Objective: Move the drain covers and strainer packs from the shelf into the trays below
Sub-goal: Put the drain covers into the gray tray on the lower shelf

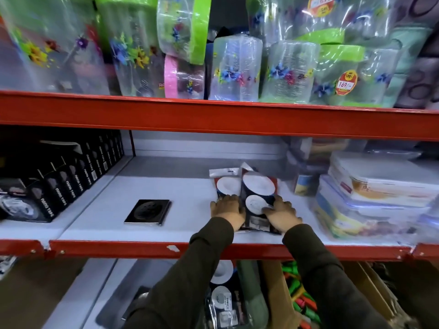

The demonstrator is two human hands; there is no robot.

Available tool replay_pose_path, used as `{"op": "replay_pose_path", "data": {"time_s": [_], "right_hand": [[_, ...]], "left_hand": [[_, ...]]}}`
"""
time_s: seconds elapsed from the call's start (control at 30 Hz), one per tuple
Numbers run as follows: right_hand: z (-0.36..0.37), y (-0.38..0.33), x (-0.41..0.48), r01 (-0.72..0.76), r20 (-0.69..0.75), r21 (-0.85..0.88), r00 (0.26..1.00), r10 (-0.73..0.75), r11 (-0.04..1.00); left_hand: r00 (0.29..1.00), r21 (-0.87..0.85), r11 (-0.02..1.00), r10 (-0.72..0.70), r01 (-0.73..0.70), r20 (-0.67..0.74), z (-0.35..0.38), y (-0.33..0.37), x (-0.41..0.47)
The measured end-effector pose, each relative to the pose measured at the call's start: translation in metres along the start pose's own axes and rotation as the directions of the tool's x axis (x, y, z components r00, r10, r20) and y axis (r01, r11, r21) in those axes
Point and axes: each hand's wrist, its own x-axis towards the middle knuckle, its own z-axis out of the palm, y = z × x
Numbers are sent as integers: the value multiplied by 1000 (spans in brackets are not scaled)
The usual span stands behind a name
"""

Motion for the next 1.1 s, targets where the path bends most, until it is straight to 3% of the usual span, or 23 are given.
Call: {"op": "replay_pose_path", "data": {"time_s": [0.13, 0.27, 0.5, 0.73, 0.87, 0.97, 1.1], "right_hand": [[-1, -13, 6, 232, 19, 140, 971, -237, 963], [7, -18, 6, 256, 120, 88, 957, -265, 963], [7, 20, 3, 204, 123, 295, 961, -248, 934], [16, 58, 16, 236, 130, 203, 955, -265, 950], [-12, 37, -26, 213, 147, 47, 965, -218, 976], [-16, 21, -40, 226, 51, 4, 973, -226, 974], [-7, -13, -52, 340, -5, 82, 940, -341, 937]], "left_hand": [[979, -16, 985, -174, 173, -106, -1, -10, -10], [959, -35, 960, -281, 279, -44, 4, -14, -23], [963, -191, 945, -269, 267, 16, 6, -6, -42], [972, -182, 956, -235, 228, -15, 15, 9, -54], [981, -146, 971, -194, 190, -10, 15, -2, -54], [976, -120, 979, -180, 165, -124, 13, -20, -58], [905, -92, 993, -110, 79, -411, -1, -69, -64]]}}
